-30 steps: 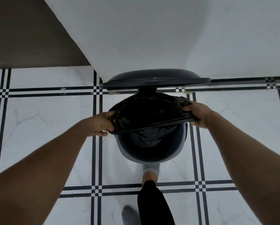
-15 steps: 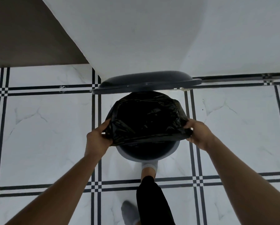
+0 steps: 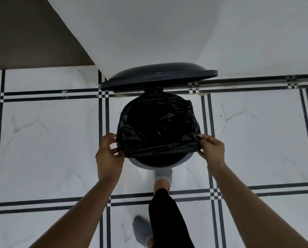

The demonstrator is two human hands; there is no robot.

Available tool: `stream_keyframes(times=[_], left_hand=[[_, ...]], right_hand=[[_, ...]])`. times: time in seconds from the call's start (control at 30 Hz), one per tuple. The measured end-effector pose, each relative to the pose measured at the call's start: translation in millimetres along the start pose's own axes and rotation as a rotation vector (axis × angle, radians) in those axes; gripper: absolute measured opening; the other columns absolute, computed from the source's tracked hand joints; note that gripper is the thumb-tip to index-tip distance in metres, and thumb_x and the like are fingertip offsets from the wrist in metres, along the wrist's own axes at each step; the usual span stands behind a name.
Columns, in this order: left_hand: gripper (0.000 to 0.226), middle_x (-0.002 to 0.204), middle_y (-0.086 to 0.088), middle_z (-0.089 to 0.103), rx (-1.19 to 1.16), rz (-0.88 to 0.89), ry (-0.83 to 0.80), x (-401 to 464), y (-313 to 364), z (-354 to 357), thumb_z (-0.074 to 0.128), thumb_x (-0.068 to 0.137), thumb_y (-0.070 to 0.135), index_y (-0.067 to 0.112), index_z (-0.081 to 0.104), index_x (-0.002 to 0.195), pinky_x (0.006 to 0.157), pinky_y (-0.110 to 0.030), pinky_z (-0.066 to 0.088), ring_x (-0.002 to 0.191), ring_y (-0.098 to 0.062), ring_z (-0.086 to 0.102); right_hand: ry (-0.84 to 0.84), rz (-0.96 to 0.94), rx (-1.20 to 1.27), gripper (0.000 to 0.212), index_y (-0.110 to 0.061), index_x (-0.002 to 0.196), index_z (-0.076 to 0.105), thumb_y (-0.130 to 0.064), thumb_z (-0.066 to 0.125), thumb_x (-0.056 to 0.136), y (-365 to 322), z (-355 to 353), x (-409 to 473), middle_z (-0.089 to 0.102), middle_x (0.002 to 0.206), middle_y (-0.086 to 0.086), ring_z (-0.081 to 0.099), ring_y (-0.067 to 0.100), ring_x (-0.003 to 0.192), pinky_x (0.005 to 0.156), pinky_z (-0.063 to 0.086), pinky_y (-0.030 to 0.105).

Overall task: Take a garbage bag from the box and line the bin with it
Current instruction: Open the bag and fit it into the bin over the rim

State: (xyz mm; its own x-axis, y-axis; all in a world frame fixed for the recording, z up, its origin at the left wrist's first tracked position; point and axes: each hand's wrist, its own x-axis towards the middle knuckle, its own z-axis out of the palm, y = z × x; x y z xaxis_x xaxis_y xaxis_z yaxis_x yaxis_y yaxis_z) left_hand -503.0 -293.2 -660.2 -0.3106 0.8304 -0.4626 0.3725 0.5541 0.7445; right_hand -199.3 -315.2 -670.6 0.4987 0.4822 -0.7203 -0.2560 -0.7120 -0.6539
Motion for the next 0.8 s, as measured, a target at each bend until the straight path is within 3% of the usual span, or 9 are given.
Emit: stream_keyframes(times=[0.1,0.17,0.2,0.27,0.3,0.4,0.53,0.7,0.8], left_hand=[[0.039,0.102,0.004,0.070,0.040,-0.003,0.029,-5,-5,-1,0.056,0.087,-0.013,0.023,0.065,0.100,0.063,-0.007,0.048,0.083,-0.009,0.071],[0.037,0.093,0.007,0.071,0.107,-0.029,0.037,-6,-12,-2,0.055,0.091,-0.007,0.028,0.069,0.089,0.068,-0.023,0.057,0.074,-0.023,0.073],[0.034,0.092,0.007,0.073,0.094,-0.064,0.025,-6,-12,-2,0.055,0.093,-0.004,0.027,0.070,0.090,0.070,-0.031,0.061,0.070,-0.024,0.075],[0.023,0.093,-0.003,0.077,0.033,-0.149,0.009,-6,-9,-3,0.059,0.095,0.000,0.018,0.074,0.095,0.065,-0.030,0.064,0.064,-0.015,0.076],[0.018,0.091,-0.006,0.078,0.008,-0.182,0.005,-4,-7,-5,0.061,0.094,0.003,0.015,0.075,0.096,0.064,-0.028,0.063,0.065,-0.012,0.077],[0.012,0.076,-0.003,0.080,-0.079,-0.300,-0.039,-2,5,-9,0.069,0.090,0.020,0.014,0.079,0.090,0.073,-0.034,0.063,0.075,-0.016,0.078],[0.029,0.079,0.000,0.080,-0.041,-0.306,-0.165,-6,5,-13,0.092,0.073,0.036,0.023,0.079,0.096,0.069,-0.031,0.062,0.075,-0.014,0.079],[0.046,0.083,-0.003,0.081,-0.235,-0.407,-0.185,-13,-8,-18,0.090,0.074,0.009,0.021,0.075,0.116,0.069,-0.028,0.062,0.084,-0.025,0.080],[0.054,0.083,-0.001,0.081,-0.367,-0.433,-0.214,-20,-10,-20,0.083,0.078,-0.005,0.018,0.070,0.125,0.071,-0.023,0.063,0.085,-0.022,0.077]], right_hand=[[-0.075,0.025,-0.055,0.017,-0.014,0.094,0.079,-0.018,0.063,0.089,1,-3,-3,0.074,0.086,-0.001,0.068,0.017,0.087,0.078,0.055,0.033],[-0.116,0.014,-0.108,0.014,-0.014,0.091,0.079,-0.019,0.066,0.088,2,-5,-4,0.075,0.087,-0.001,0.068,0.019,0.092,0.083,0.056,0.037],[-0.130,0.006,-0.133,0.014,-0.012,0.090,0.079,-0.019,0.066,0.089,1,-5,-5,0.075,0.087,0.000,0.067,0.020,0.092,0.085,0.056,0.041],[-0.152,-0.007,-0.177,0.017,-0.003,0.090,0.076,-0.017,0.066,0.089,-1,-5,-6,0.072,0.086,0.003,0.064,0.019,0.087,0.088,0.054,0.050],[-0.159,-0.015,-0.186,0.016,-0.003,0.090,0.076,-0.015,0.067,0.091,-3,-6,-6,0.073,0.087,0.002,0.064,0.017,0.085,0.084,0.054,0.048],[-0.179,-0.015,-0.219,0.012,-0.014,0.102,0.079,-0.018,0.072,0.093,-3,-12,-6,0.077,0.096,-0.002,0.070,0.007,0.089,0.075,0.051,0.022],[-0.201,0.110,-0.158,0.028,-0.012,0.117,0.076,-0.012,0.076,0.089,2,-21,1,0.078,0.105,0.004,0.071,0.012,0.094,0.077,0.055,0.020],[-0.231,0.235,-0.051,0.033,-0.010,0.122,0.072,-0.003,0.071,0.091,4,-26,3,0.078,0.109,0.008,0.074,0.015,0.098,0.081,0.059,0.026],[-0.232,0.293,0.000,0.035,-0.010,0.123,0.070,0.007,0.063,0.092,5,-23,0,0.076,0.113,0.010,0.072,0.019,0.097,0.081,0.060,0.030]])
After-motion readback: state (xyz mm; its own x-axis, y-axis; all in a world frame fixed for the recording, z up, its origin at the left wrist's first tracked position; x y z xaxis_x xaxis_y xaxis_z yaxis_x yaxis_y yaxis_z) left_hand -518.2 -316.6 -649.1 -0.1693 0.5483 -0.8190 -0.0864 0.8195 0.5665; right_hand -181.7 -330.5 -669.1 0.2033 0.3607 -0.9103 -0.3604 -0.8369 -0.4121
